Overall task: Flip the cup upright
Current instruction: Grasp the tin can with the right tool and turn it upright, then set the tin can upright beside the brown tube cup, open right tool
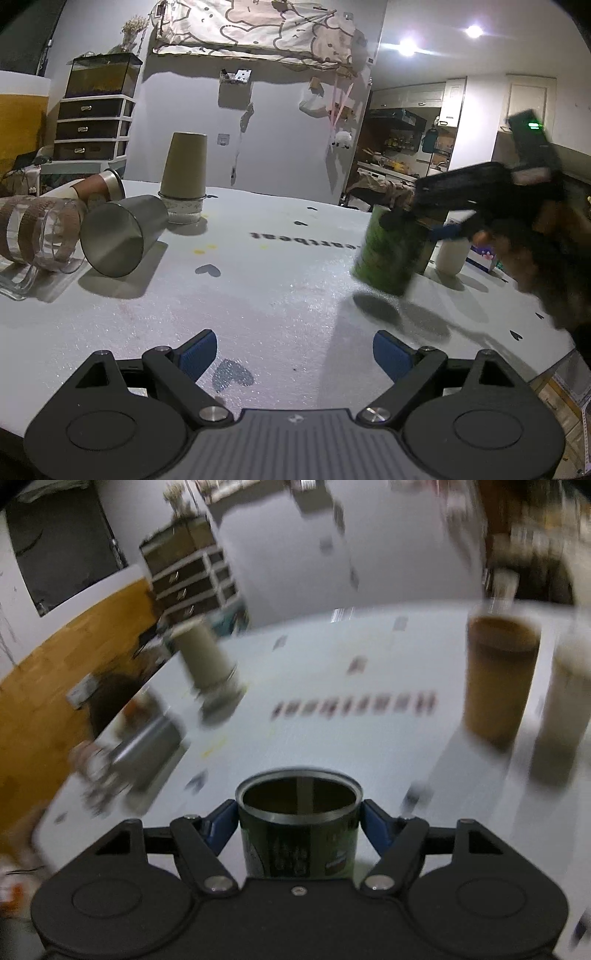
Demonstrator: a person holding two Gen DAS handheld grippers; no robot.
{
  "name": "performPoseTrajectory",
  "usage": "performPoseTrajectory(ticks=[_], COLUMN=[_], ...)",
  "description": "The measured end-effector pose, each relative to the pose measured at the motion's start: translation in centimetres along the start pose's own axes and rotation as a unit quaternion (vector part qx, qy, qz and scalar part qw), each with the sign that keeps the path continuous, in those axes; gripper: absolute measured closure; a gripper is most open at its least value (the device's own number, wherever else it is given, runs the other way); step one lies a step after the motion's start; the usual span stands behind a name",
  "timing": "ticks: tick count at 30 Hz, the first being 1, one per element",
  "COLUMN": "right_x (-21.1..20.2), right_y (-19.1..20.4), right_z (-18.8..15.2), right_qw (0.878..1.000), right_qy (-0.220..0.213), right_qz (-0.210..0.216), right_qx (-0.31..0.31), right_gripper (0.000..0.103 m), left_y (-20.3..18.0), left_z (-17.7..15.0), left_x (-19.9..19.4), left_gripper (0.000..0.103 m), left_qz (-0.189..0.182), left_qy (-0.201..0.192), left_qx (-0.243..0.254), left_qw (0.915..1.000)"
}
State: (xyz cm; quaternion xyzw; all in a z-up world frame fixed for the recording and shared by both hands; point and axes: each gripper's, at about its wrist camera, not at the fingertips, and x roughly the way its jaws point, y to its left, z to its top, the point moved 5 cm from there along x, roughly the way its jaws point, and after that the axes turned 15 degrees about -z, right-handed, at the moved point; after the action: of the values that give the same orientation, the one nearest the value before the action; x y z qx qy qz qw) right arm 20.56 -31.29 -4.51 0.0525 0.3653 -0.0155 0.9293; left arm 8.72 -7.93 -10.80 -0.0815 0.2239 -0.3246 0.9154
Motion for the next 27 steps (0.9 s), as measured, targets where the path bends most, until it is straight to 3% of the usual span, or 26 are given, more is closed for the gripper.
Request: performPoseTrajectory(ticks=[6,10,21,22,24,27], right_x=[4.1,6.7,9.6,9.6,9.6,8.4], right_y=[-1.9,-3.0,-3.0,-3.1,-3.2,-3.2], right_z=[4.2,5.8,5.7,5.7,5.6,5.4], right_qw=[0.990,0.983,0.972,0.972,0.974,0.974], right_qy=[-0.088,-0.104,-0.117,-0.116,-0.106,-0.116], right_qz=[-0.104,-0.152,-0.205,-0.205,-0.200,-0.193], right_qx=[-0.025,-0.017,-0.019,-0.015,-0.007,-0.003], right_gripper=[0.030,0.030,0.030,0.029,0.016,0.014], left_y=[0.6,1.2,1.6,1.5,1.5,1.3], left_z=[-0.1,-0.1,-0.2,-0.1,0.1,0.6], left_x=[0.0,0.0,0.0,0.0,-0.1,-0.1], left_gripper=[0.011,0.011,0.011,0.011,0.011,0.011], left_qz=[0.005,0.006,0.008,0.008,0.008,0.008], left_qy=[0.002,0.002,0.003,0.003,0.001,-0.002], left_qx=[-0.002,-0.006,-0.011,-0.010,-0.007,-0.004], left_qw=[1.0000,1.0000,0.9999,0.9999,0.9999,1.0000])
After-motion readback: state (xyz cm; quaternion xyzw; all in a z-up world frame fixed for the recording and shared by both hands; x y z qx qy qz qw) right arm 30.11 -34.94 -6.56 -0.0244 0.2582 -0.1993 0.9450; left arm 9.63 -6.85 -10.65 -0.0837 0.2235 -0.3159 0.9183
